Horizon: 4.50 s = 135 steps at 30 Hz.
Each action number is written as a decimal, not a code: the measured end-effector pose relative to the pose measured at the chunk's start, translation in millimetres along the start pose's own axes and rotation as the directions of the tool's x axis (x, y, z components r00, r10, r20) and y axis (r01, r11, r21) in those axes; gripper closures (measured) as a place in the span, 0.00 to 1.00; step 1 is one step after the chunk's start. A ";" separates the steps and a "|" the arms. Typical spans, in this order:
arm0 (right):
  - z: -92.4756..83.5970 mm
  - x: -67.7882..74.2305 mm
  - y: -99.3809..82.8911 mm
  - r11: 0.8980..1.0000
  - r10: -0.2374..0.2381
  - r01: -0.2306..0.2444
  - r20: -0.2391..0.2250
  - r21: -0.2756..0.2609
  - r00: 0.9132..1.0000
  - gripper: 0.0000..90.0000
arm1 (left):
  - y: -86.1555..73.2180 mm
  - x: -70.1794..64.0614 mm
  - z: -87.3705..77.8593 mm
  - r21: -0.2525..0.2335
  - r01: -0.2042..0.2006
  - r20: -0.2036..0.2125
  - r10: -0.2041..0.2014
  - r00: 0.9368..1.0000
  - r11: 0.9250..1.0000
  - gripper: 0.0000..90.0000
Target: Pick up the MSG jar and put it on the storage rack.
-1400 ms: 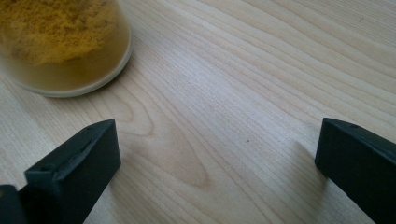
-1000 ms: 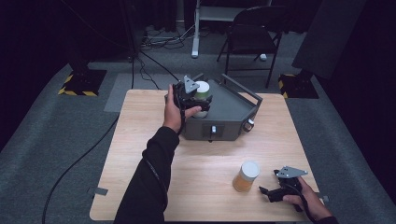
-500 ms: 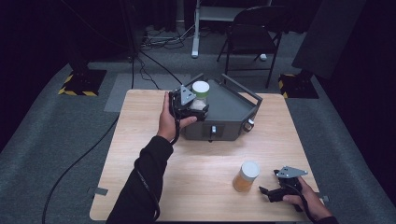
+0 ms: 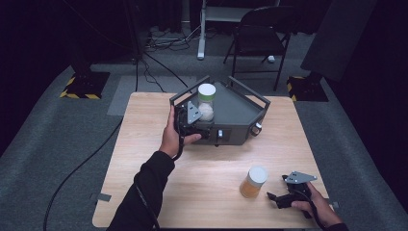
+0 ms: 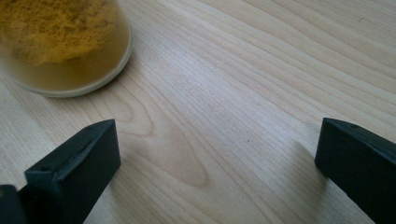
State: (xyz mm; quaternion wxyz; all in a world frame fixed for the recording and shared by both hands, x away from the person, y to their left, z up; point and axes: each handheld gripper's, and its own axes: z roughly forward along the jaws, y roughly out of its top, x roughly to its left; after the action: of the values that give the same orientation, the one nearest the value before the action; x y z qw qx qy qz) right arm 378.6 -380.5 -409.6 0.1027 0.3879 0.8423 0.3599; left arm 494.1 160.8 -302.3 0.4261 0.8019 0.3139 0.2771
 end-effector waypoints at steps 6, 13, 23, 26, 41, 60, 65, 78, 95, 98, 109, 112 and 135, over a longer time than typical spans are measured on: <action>0.0 0.0 0.0 1.000 0.000 0.000 0.000 0.000 1.000 0.00 | -10.9 -5.5 -3.4 0.016 -0.022 0.022 0.022 1.000 1.000 0.00; 0.0 0.0 0.0 1.000 0.000 0.000 0.000 0.000 1.000 0.00 | -21.4 -17.0 -7.0 0.042 -0.072 0.037 0.070 0.997 0.997 0.00; 0.0 0.0 0.0 1.000 0.000 0.000 0.000 0.000 1.000 0.00 | -36.7 -28.4 -11.9 0.081 -0.113 0.078 0.107 0.991 0.990 0.01; 0.0 0.0 0.0 1.000 0.000 0.000 0.000 0.000 1.000 0.00 | -41.9 -30.7 -14.8 0.091 -0.120 0.095 0.112 0.989 0.989 0.01; 0.0 0.0 0.0 1.000 0.000 0.000 0.000 0.000 1.000 0.00 | -59.7 -39.7 -37.3 0.174 -0.222 0.170 0.193 0.966 0.959 0.01; -0.1 0.0 0.3 1.000 0.000 0.000 0.000 0.003 1.000 0.00 | -87.1 -28.4 -70.4 0.280 -0.222 0.167 0.181 0.969 0.934 0.01; -0.1 0.1 0.3 1.000 0.000 0.000 0.000 0.003 1.000 0.00 | -94.7 -24.9 -76.9 0.311 -0.199 0.168 0.152 0.974 0.929 0.01; -0.1 0.1 0.3 1.000 0.000 0.000 0.000 0.003 1.000 0.00 | -111.1 -6.4 -90.5 0.352 -0.096 0.163 0.040 0.986 0.931 0.01; -0.3 0.4 0.2 1.000 0.001 -0.001 0.002 0.003 1.000 0.00 | -122.9 10.0 -95.0 0.385 -0.024 0.154 -0.039 0.987 0.922 0.01; -0.3 0.4 0.2 1.000 0.001 -0.001 0.001 0.003 1.000 0.00 | -125.0 12.7 -94.4 0.398 -0.004 0.147 -0.059 0.987 0.917 0.02; -0.3 0.4 0.2 1.000 0.001 -0.001 0.001 0.003 1.000 0.00 | -130.0 18.1 -94.6 0.406 0.020 0.152 -0.089 0.984 0.914 0.01; -0.2 0.3 0.2 1.000 0.001 -0.001 0.001 0.003 1.000 0.00 | -132.2 18.6 -96.9 0.401 0.026 0.146 -0.092 0.985 0.916 0.01; 0.0 -0.7 0.4 1.000 -0.003 0.003 -0.003 0.003 1.000 0.00 | -139.9 32.2 -101.1 0.408 0.068 0.167 -0.148 0.975 0.911 0.00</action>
State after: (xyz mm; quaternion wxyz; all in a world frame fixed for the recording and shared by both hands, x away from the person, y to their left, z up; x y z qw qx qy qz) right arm 379.3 -380.9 -409.4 0.1016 0.3864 0.8435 0.3591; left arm 405.7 297.6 -367.7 0.2968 0.8764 0.3648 0.1035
